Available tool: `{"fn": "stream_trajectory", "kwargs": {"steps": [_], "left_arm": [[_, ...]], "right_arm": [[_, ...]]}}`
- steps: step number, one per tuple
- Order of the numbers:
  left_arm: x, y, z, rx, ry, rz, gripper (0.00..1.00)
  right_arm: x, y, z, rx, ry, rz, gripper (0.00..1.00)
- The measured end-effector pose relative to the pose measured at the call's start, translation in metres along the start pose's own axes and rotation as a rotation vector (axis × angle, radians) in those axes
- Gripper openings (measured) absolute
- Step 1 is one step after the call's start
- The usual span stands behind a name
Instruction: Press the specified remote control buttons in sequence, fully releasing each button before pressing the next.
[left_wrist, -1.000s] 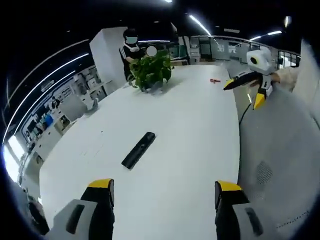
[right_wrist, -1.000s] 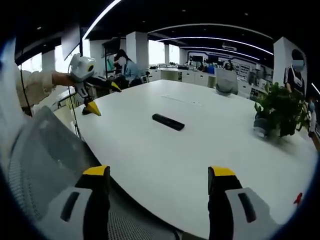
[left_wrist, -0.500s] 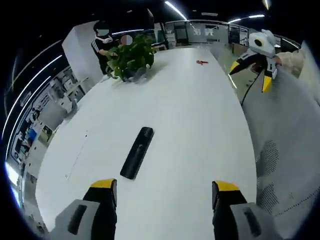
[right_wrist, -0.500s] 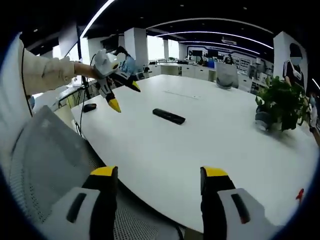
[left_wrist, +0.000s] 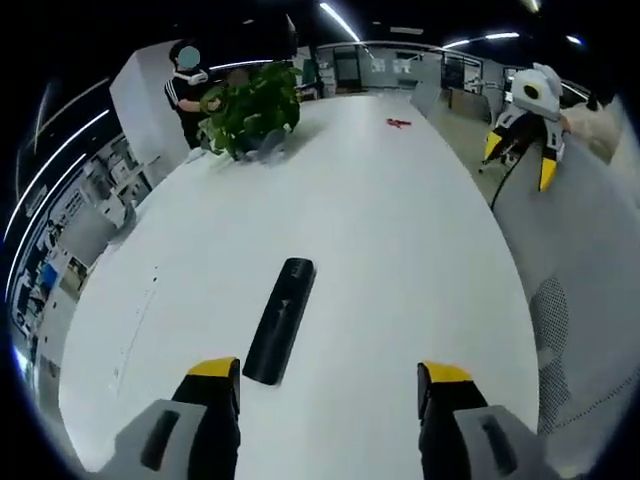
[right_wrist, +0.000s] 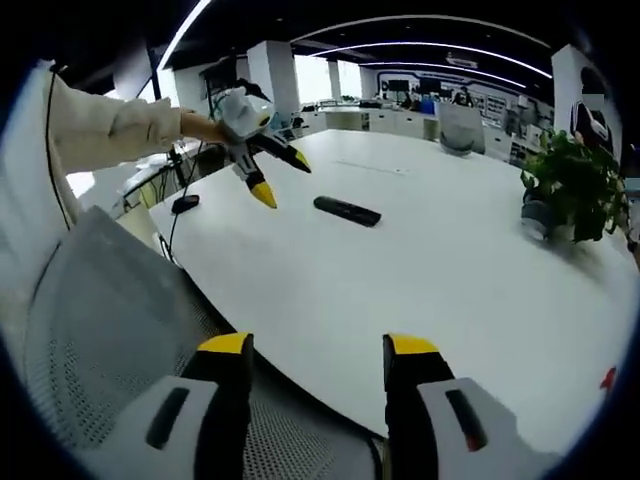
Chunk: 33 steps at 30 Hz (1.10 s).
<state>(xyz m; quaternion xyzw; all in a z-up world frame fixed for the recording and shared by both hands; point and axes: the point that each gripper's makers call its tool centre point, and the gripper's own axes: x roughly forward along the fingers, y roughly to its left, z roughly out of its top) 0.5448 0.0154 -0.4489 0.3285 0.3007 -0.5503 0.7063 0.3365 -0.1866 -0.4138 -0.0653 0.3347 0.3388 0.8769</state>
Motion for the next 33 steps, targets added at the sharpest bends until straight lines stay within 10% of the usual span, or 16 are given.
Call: {"fn": "stream_trajectory", "kwargs": {"steps": [33], "left_arm": [[0.055, 0.042, -0.014, -0.032, 0.082, -0.073, 0.49]], "right_arm": [[0.0, -0.006, -0.014, 0.06, 0.06, -0.015, 0.43]]}}
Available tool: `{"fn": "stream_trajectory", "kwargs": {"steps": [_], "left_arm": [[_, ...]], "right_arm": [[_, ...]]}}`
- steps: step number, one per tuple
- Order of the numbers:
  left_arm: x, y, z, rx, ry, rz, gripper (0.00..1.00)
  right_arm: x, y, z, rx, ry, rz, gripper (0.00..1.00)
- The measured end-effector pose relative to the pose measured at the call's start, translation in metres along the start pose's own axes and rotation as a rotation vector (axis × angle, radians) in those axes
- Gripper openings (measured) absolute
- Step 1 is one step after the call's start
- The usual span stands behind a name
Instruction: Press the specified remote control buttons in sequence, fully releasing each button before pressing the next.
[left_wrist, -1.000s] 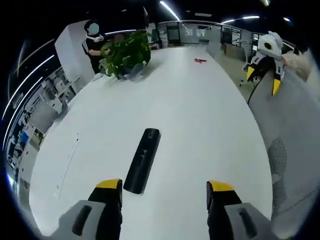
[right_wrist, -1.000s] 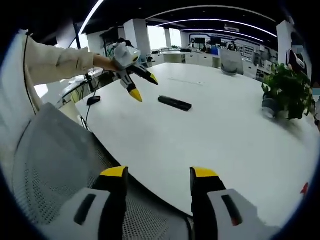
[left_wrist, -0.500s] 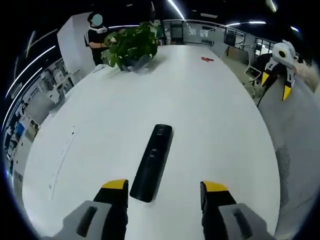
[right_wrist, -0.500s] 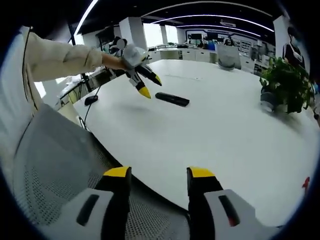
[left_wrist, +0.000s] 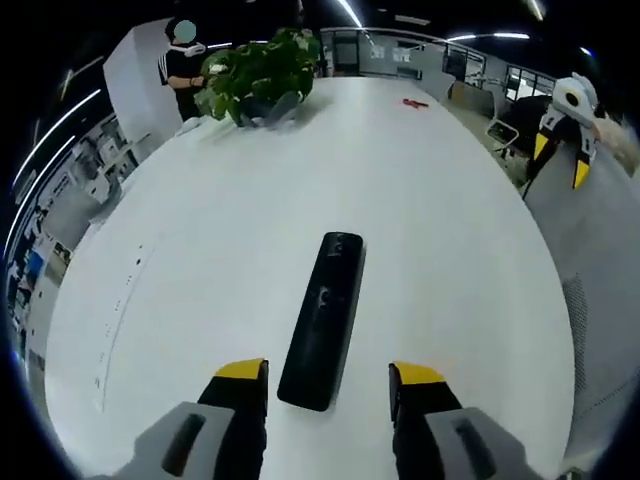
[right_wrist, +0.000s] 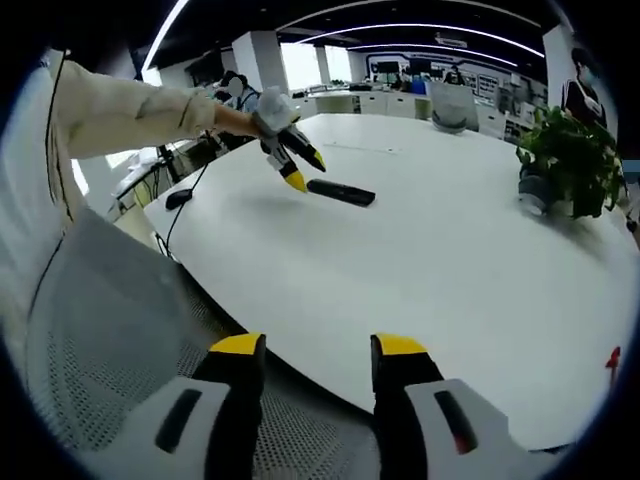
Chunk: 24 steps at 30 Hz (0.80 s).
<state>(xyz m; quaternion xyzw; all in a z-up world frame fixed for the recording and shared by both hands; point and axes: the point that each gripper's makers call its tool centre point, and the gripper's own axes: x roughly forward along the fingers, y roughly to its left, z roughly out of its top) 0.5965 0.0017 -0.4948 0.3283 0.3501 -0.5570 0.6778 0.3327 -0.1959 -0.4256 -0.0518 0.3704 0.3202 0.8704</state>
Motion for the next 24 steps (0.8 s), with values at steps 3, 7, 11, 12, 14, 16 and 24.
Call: {"fn": "stream_trajectory", "kwargs": {"steps": [3, 7, 11, 12, 14, 16, 24], "left_arm": [[0.002, 0.0, -0.001, 0.0, 0.006, -0.007, 0.45], [0.005, 0.002, -0.004, -0.009, 0.021, -0.014, 0.4], [0.008, 0.004, -0.006, -0.011, 0.032, -0.015, 0.37], [0.008, 0.005, -0.006, -0.012, 0.033, -0.014, 0.36], [0.009, 0.005, -0.006, -0.011, 0.034, -0.014, 0.35], [0.01, 0.005, -0.007, -0.007, 0.039, -0.017, 0.34], [0.012, 0.009, -0.005, -0.006, 0.036, -0.017, 0.29]], "right_arm": [[0.0, 0.0, -0.001, 0.002, 0.004, 0.002, 0.42], [0.0, 0.0, -0.002, 0.003, 0.008, 0.003, 0.42], [0.0, 0.0, -0.003, 0.002, 0.011, 0.005, 0.41], [0.0, 0.0, -0.003, 0.003, 0.011, 0.004, 0.41], [0.0, 0.0, -0.003, 0.005, 0.01, 0.004, 0.41], [0.001, -0.001, -0.003, 0.006, 0.01, 0.004, 0.4], [0.001, 0.0, -0.004, 0.004, 0.014, 0.01, 0.39]]}}
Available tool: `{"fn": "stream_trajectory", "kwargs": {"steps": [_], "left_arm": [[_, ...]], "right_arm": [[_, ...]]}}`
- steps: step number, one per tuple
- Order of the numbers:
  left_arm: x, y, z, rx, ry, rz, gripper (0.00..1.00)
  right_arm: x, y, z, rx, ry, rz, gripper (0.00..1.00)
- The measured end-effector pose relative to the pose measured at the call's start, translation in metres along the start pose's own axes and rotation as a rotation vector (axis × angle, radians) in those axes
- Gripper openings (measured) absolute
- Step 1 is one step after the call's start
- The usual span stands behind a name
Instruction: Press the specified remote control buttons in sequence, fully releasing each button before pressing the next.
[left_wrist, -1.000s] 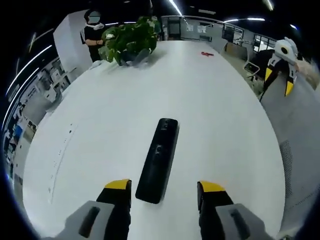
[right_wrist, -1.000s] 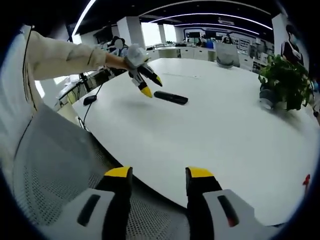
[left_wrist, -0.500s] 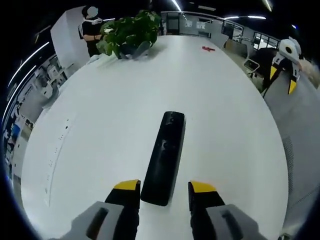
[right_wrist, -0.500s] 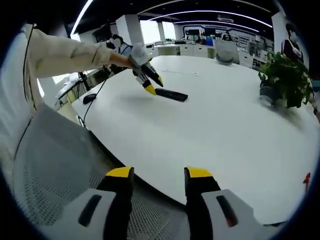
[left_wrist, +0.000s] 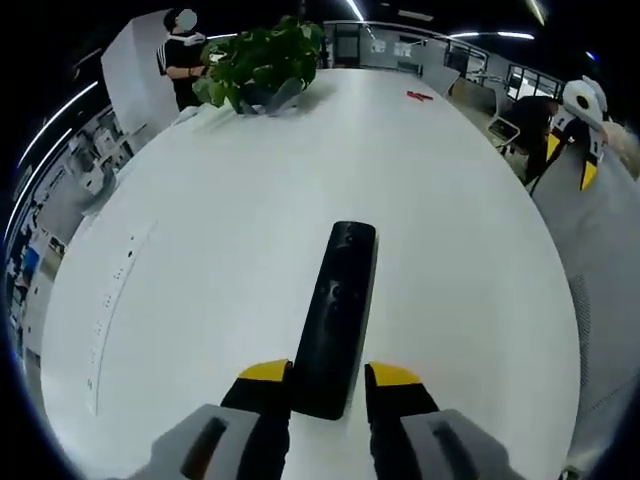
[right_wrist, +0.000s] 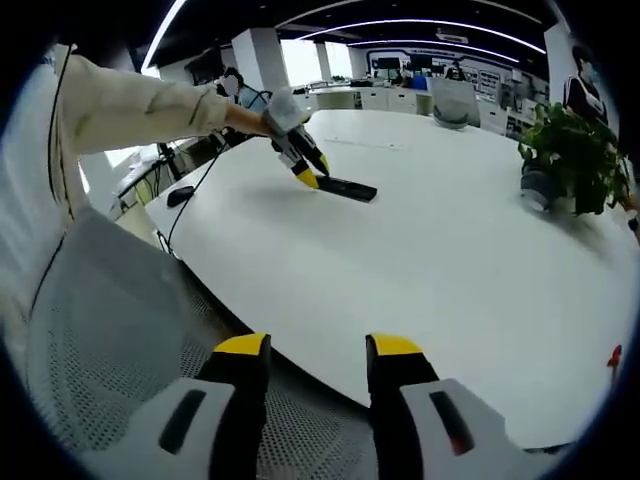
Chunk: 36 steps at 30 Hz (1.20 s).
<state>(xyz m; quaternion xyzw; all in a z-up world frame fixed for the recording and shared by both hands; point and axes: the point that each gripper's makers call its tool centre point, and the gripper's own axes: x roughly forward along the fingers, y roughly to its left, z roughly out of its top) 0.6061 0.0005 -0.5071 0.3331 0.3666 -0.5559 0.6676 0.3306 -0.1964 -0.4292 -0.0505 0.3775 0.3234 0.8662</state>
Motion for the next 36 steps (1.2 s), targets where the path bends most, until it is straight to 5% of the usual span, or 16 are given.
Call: {"fn": "stream_trajectory", "kwargs": {"steps": [36], "left_arm": [[0.003, -0.012, -0.006, 0.026, 0.039, -0.018, 0.25]], "right_arm": [[0.001, 0.003, 0.0, -0.011, 0.006, 0.016, 0.34]]}}
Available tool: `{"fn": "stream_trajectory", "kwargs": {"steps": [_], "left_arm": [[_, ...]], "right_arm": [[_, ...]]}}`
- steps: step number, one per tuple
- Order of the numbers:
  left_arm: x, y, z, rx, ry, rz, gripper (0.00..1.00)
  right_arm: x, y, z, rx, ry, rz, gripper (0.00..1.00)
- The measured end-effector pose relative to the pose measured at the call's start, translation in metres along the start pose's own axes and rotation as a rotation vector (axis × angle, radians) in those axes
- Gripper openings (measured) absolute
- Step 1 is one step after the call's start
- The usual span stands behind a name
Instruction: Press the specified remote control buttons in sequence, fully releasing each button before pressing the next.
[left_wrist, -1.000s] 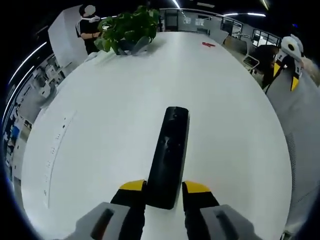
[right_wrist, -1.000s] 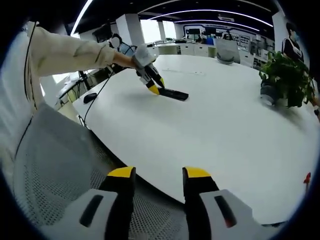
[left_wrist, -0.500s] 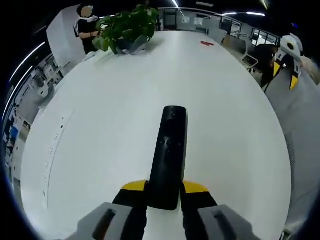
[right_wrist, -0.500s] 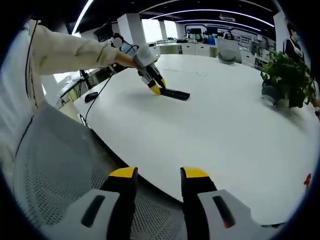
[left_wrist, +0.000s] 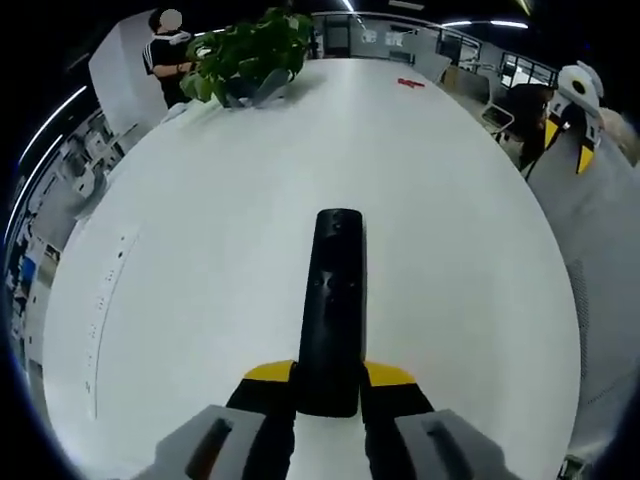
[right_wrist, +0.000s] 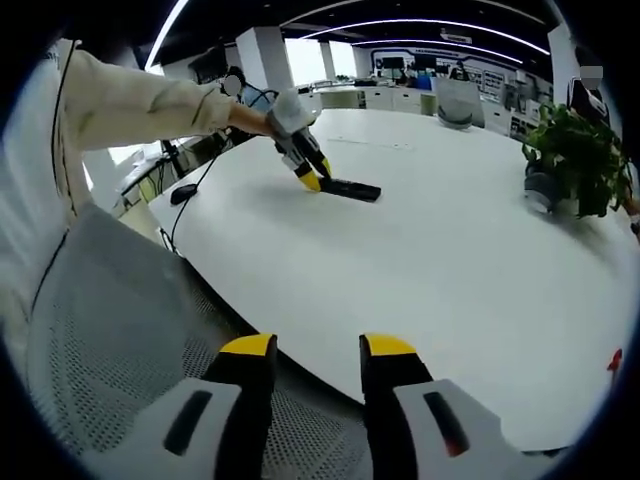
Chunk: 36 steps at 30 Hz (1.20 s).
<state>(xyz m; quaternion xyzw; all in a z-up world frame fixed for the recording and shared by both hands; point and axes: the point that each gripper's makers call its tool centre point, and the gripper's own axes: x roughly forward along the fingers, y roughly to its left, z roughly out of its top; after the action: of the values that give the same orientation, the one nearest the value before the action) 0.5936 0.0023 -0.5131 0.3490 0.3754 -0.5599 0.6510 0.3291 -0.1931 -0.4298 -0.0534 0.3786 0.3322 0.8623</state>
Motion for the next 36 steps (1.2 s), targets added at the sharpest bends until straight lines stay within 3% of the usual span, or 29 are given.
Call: {"fn": "stream_trajectory", "kwargs": {"steps": [36], "left_arm": [[-0.002, -0.051, 0.0, 0.048, 0.01, -0.041, 0.25]], "right_arm": [[0.0, 0.003, 0.001, -0.022, -0.006, 0.021, 0.3]]}}
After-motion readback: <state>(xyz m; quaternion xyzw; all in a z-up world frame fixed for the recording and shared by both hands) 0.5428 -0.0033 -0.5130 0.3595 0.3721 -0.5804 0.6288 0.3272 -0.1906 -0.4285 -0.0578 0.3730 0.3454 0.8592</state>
